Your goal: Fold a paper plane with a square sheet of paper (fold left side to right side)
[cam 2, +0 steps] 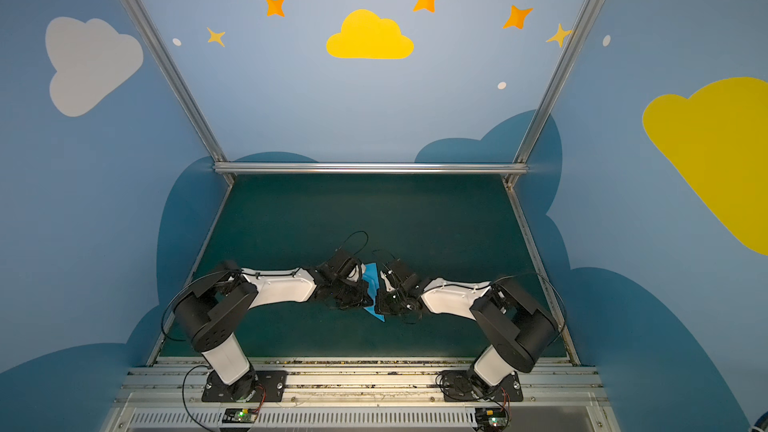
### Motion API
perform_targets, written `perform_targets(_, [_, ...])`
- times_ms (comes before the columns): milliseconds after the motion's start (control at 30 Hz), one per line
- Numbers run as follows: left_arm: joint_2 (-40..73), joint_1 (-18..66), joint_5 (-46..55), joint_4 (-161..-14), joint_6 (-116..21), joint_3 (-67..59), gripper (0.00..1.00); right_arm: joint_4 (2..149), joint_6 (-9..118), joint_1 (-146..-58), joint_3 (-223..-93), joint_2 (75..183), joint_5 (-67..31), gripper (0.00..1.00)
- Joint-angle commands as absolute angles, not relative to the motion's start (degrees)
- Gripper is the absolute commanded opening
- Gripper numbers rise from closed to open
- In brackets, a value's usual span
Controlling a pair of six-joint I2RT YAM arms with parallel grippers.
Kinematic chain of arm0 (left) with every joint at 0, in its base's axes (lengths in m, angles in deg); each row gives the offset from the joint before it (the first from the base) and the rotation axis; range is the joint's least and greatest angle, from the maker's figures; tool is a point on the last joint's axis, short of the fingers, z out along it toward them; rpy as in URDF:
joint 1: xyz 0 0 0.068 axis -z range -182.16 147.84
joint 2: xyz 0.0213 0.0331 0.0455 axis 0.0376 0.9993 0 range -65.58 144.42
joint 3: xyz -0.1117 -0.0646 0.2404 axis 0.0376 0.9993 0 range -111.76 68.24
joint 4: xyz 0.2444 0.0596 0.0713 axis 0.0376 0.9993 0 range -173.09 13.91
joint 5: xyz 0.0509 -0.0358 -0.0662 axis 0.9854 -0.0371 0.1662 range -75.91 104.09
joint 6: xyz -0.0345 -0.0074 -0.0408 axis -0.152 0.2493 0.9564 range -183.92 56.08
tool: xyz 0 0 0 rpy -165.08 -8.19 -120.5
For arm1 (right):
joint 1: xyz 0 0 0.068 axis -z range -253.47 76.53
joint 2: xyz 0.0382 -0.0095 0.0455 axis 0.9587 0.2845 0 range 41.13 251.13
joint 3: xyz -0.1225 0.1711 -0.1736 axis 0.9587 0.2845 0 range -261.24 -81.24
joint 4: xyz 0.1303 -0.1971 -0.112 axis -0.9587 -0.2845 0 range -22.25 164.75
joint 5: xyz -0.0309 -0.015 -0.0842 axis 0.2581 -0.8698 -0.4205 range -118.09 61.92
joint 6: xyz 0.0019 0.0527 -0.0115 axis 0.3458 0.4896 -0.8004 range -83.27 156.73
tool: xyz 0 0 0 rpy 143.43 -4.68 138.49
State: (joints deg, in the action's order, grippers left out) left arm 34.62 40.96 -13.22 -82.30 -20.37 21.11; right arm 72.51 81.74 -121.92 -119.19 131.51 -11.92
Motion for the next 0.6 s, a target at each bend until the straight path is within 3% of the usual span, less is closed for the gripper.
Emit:
perform_targets(0, [36.3, 39.3, -10.1, -82.0, -20.2, 21.2, 0.04, 66.1, 81.7, -122.1, -115.9, 134.8, -15.4, 0.0])
perform_targets(567, [40.0, 27.5, -10.2, -79.4, -23.8, 19.1, 0.04, 66.7, 81.6, -121.9, -115.2, 135.2, -15.3, 0.0])
